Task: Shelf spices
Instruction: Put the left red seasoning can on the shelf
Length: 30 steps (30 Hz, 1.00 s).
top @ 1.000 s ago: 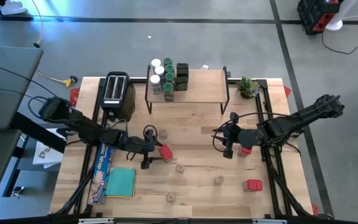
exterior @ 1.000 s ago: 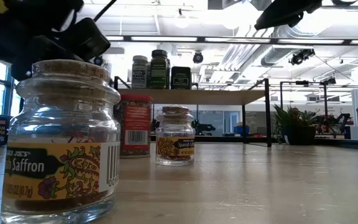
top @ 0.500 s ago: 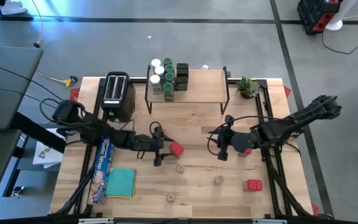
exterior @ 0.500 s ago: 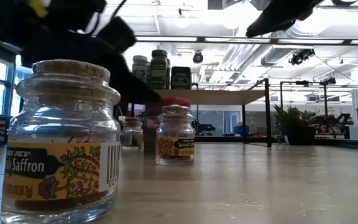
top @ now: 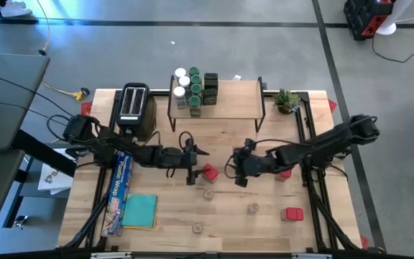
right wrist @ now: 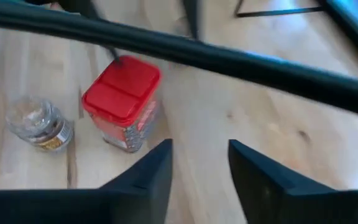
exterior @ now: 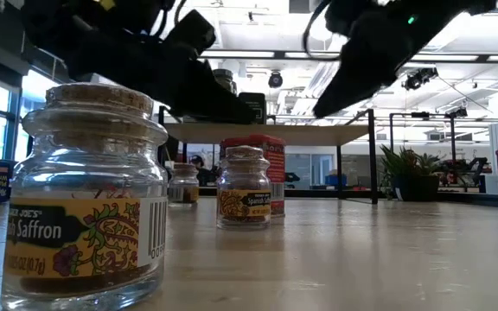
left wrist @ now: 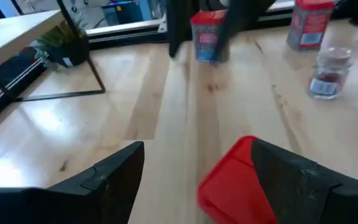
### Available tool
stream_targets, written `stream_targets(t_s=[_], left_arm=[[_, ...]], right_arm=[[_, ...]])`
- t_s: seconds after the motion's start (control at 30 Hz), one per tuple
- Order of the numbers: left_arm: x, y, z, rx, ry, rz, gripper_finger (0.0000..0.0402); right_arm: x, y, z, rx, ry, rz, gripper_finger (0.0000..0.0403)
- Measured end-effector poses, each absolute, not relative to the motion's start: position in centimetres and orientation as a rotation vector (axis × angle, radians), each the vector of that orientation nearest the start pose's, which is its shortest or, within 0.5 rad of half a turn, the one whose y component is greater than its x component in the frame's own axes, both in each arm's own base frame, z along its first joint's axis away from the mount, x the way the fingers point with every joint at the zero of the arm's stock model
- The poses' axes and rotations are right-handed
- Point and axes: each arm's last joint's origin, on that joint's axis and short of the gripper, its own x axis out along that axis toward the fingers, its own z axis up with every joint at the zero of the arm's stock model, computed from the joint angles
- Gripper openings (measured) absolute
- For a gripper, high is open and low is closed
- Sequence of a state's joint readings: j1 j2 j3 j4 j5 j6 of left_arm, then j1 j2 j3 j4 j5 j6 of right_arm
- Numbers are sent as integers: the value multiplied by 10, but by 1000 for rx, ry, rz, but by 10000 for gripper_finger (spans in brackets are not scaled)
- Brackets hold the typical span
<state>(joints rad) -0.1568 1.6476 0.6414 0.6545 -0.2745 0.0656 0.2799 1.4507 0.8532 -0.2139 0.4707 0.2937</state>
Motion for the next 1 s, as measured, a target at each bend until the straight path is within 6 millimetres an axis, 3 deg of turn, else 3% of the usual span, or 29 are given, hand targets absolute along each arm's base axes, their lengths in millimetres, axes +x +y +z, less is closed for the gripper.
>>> stream_targets(t_s=[0.17,0.33,0.47,0.77,1.0], left_arm=[[311,-34,172,153,340,134,294],[297,-44,194,170,431,45,294],[285,-53,193,139,540,-78,294],[295,-53,168,121,590,45,294],[304,-53,154,124,578,111,294]], right_arm=[[306,66,187,-6,735,-171,228],[327,69,189,56,740,-102,284],[345,73,197,134,720,-119,294],[389,80,190,183,914,-265,294],[406,83,177,195,1031,-329,293]])
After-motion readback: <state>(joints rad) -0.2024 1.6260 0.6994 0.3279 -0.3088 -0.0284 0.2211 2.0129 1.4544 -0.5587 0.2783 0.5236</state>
